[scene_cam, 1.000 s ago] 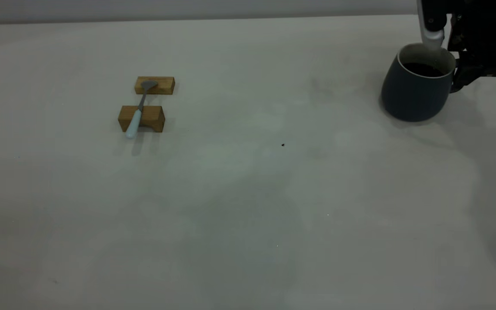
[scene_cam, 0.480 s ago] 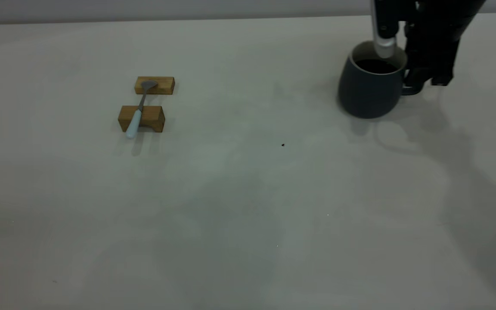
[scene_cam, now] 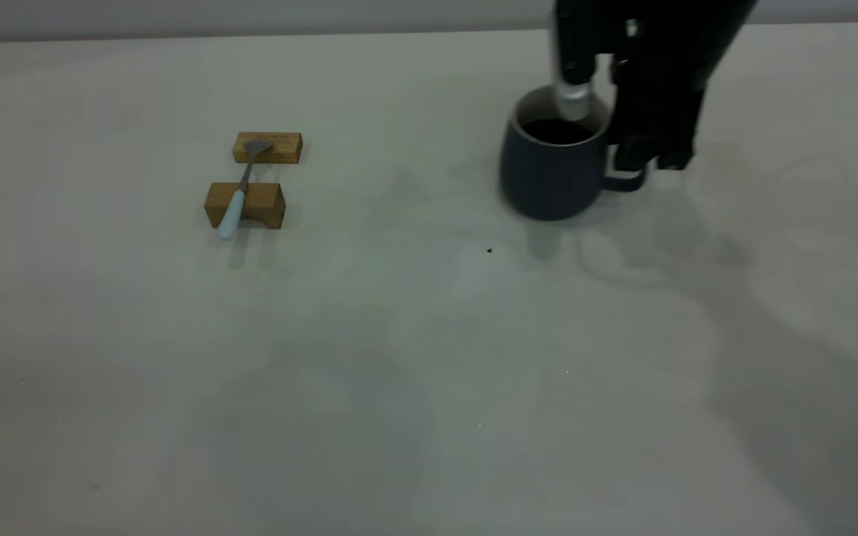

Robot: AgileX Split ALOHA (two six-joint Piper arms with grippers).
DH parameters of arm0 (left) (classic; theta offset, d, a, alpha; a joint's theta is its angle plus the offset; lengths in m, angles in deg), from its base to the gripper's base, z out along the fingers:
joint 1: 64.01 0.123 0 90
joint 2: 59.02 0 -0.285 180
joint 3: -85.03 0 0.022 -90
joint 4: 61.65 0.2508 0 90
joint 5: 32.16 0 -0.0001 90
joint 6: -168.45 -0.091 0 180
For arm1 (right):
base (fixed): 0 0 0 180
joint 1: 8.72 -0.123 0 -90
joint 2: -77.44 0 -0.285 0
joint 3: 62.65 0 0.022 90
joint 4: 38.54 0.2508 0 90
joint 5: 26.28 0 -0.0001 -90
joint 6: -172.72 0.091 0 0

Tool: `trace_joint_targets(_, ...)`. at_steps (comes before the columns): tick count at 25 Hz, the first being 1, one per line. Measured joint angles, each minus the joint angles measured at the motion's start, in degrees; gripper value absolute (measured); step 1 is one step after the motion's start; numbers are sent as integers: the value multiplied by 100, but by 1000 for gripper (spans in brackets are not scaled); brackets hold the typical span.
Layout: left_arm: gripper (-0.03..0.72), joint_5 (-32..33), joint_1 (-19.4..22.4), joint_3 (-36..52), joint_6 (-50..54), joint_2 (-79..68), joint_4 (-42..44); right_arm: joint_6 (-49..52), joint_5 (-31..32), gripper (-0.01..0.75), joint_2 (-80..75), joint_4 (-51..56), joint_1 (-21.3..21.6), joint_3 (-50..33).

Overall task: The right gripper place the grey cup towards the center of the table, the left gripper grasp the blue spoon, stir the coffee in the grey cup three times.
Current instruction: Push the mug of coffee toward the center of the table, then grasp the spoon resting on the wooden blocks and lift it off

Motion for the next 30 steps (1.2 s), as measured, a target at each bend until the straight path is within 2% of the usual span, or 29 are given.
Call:
trace_joint_targets(7, 432, 0, 0, 0, -5, 0, 0, 407, 1, 355, 0, 24, -508, 0)
trace_joint_targets(12, 432, 0, 0, 0, -5, 0, 0, 815, -8, 372, 0, 110, -614, 0)
trace_joint_targets(15, 432, 0, 0, 0, -5, 0, 0, 1183, -3, 441, 0, 134, -621, 0)
trace_joint_targets(18, 432, 0, 0, 0, -5, 0, 0, 1489, 112, 561, 33, 149, -621, 0)
trace_joint_targets(22, 432, 0, 0, 0, -5, 0, 0, 2088, 525, 704, 356, 152, -626, 0)
trace_joint_targets(30, 432, 0, 0, 0, -5, 0, 0, 4598, 2248, 729, 2334, -222, -626, 0)
